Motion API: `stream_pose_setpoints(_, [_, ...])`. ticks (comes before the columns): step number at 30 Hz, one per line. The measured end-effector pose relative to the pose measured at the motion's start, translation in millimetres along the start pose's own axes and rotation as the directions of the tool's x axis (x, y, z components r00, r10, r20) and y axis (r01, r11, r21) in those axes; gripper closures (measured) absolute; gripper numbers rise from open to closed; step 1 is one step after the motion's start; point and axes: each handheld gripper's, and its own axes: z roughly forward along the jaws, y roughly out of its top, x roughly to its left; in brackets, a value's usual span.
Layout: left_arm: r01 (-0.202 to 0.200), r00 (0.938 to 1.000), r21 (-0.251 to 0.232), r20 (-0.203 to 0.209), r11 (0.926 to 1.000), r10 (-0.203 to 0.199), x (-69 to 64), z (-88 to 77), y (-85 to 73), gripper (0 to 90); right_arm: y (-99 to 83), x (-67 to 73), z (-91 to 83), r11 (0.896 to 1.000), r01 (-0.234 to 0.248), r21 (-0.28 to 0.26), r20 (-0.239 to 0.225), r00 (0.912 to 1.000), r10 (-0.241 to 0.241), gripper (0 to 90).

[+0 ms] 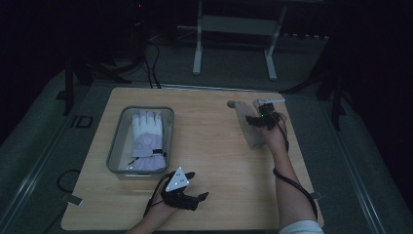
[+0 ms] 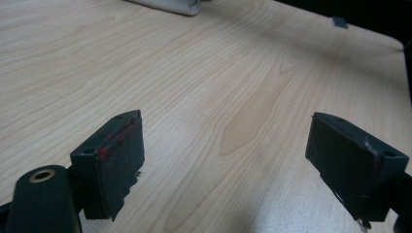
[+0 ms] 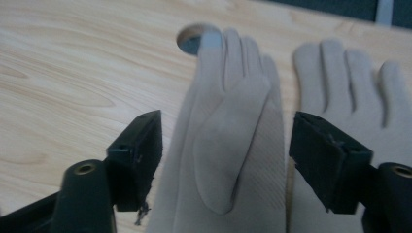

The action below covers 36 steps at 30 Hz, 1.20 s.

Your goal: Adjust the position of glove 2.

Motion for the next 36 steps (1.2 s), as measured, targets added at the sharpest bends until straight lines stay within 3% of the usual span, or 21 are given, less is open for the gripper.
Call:
stream_pose_setpoints(1, [0.0, 1.0, 0.0, -0.007, 1.0, 0.0, -0.3, -0.4, -0.2, 14.3, -3.3, -2.9, 10.1, 1.0, 0.0, 0.025, 0.022, 0.9997, -0.001, 31.2])
stream_pose_setpoints(3, [0.004, 0.9999, -0.005, -0.009, 1.0, -0.004, -0.5, -0.8, -0.5, 13.3, -4.2, -4.0, 13.0, 0.999, -0.007, 0.031, 0.024, 0.9997, 0.006, 31.2])
stream_pose_setpoints(5, [0.002, 0.9999, -0.01, -0.017, 0.9999, -0.003, -1.1, -1.4, -0.8, 5.2, -8.5, -6.6, 23.4, 0.999, -0.017, 0.05, 0.046, 0.9988, 0.015, 31.2])
stream_pose_setpoints(6, [0.007, 0.9996, -0.006, -0.027, 1.0, -0.007, -1.4, -1.0, -0.7, 2.6, -10.3, -7.6, 26.8, 0.998, -0.028, 0.056, 0.029, 0.9992, 0.027, 31.1])
stream_pose_setpoints(11, [0.027, 0.9991, -0.006, -0.034, 0.9996, -0.027, -0.5, -1.5, -0.9, 2.5, -16.0, -8.4, 37.1, 0.996, -0.034, 0.083, 0.028, 0.9991, 0.032, 31.2])
stream_pose_setpoints(12, [0.03, 0.9988, -0.01, -0.038, 0.9995, -0.031, -0.4, -1.8, -1.2, 2.5, -20.0, -6.2, 42.2, 0.995, -0.009, 0.1, 0.038, 0.9993, 0.006, 30.7])
stream_pose_setpoints(14, [0.032, 0.9987, -0.011, -0.039, 0.9994, -0.032, -0.4, -1.9, -1.2, 2.5, -20.4, -5.6, 42.3, 0.995, -0.003, 0.097, 0.042, 0.9991, -0.001, 31.2])
stream_pose_setpoints(20, [0.04, 0.9982, -0.01, -0.044, 0.9992, -0.04, -0.5, -2.3, -1.5, 2.5, -21.1, -1.5, 38.8, 0.995, -0.005, 0.096, 0.048, 0.9988, 0.001, 50.5])
stream_pose_setpoints(21, [0.039, 0.9982, -0.01, -0.045, 0.9992, -0.04, -0.5, -2.3, -1.5, 2.5, -21.1, -1.5, 38.8, 0.995, -0.005, 0.096, 0.048, 0.9988, 0.001, 50.5])
stream_pose_setpoints(23, [0.037, 0.9981, -0.01, -0.049, 0.9992, -0.038, -0.9, -2.5, -1.5, 2.5, -21.9, 0.7, 37.4, 0.996, -0.01, 0.09, 0.055, 0.9985, 0.005, 60.6])
stream_pose_setpoints(24, [0.036, 0.9981, -0.008, -0.05, 0.9993, -0.036, -1.2, -2.4, -1.6, 2.5, -22.9, 2.3, 36.7, 0.996, -0.018, 0.083, 0.065, 0.9978, 0.013, 70.3])
stream_pose_setpoints(27, [0.03, 0.9983, 0.001, -0.05, 0.9996, -0.03, -2.5, -1.8, -1.4, 2.5, -23.2, 3.0, 36.0, 0.996, -0.035, 0.082, 0.067, 0.9973, 0.03, 74.6])
stream_pose_setpoints(28, [0.025, 0.9985, 0.005, -0.048, 0.9997, -0.025, -2.8, -1.6, -1.3, 2.5, -23.2, 2.1, 35.3, 0.992, -0.095, 0.078, 0.074, 0.9933, 0.089, 76.8])
stream_pose_setpoints(30, [0.025, 0.9985, 0.007, -0.05, 0.9997, -0.024, -2.9, -1.5, -1.2, 2.5, -23.0, 1.8, 34.9, 0.989, -0.124, 0.077, 0.075, 0.9902, 0.118, 78.2])
stream_pose_setpoints(35, [0.029, 0.9982, -0.002, -0.052, 0.9996, -0.029, -2.9, -2.8, -1.9, 2.5, -20.7, 6.3, 31.3, 0.989, -0.124, 0.085, 0.081, 0.9898, 0.117, 79.5])
stream_pose_setpoints(36, [0.029, 0.9982, -0.006, -0.052, 0.9995, -0.03, -2.9, -2.9, -2.0, 2.5, -19.9, 8.8, 27.9, 0.985, -0.147, 0.089, 0.088, 0.9863, 0.14, 79.5])
